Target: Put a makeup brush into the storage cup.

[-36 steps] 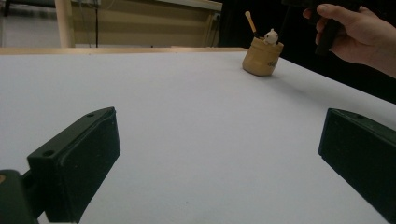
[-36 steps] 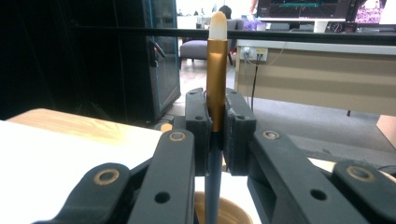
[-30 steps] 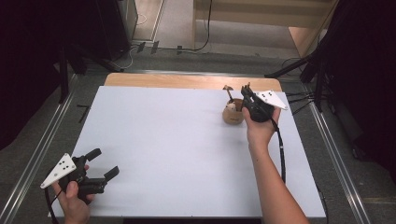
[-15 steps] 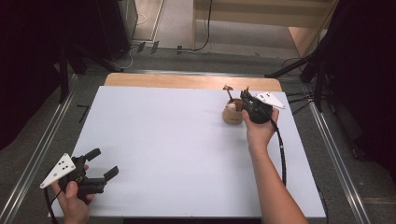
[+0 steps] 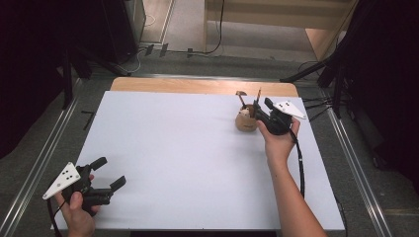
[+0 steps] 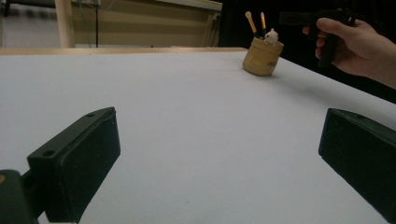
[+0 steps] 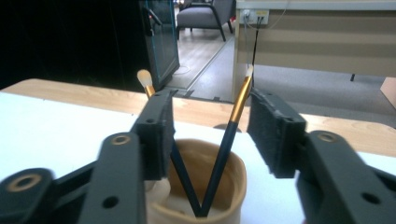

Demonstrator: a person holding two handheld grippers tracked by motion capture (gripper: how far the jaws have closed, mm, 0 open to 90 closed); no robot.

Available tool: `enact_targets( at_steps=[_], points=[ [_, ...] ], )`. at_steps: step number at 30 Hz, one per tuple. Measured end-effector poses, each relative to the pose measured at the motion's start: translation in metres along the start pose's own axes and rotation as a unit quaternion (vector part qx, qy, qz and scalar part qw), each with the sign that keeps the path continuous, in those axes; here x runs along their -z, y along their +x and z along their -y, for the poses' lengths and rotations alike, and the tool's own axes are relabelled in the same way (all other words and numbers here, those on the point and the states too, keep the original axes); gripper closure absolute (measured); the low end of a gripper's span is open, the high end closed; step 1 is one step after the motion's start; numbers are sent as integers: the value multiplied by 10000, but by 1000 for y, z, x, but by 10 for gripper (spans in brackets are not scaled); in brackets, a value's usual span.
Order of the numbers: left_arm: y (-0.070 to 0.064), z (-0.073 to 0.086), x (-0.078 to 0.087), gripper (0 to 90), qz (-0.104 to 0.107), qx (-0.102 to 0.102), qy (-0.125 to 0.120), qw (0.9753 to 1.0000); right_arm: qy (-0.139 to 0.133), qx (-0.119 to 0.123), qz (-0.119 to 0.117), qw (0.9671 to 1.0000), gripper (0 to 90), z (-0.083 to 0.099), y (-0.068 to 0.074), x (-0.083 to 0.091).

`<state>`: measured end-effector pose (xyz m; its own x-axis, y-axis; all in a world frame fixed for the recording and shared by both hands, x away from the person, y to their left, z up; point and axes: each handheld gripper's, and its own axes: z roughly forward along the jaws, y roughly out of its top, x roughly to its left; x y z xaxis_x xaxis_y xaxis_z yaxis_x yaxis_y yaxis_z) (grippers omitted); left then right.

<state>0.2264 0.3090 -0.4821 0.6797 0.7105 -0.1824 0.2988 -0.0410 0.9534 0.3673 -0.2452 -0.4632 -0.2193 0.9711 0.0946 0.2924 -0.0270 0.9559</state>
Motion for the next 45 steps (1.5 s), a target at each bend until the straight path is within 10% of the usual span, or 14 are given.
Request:
enact_targets(
  at_steps=[13, 29, 45],
  points=[
    [-1, 0, 0, 0, -3, 3, 5, 10000, -166, -266, -324, 9990, 277, 8, 0, 29],
    [-2, 0, -1, 0, 9, -30, 15, 10000, -95, 82, -285, 9995, 68, 25, 3, 55],
    [-3, 0, -3, 0, 5, -46, 39, 10000, -128, 243, -130, 9995, 66, 42, -7, 85]
  ],
)
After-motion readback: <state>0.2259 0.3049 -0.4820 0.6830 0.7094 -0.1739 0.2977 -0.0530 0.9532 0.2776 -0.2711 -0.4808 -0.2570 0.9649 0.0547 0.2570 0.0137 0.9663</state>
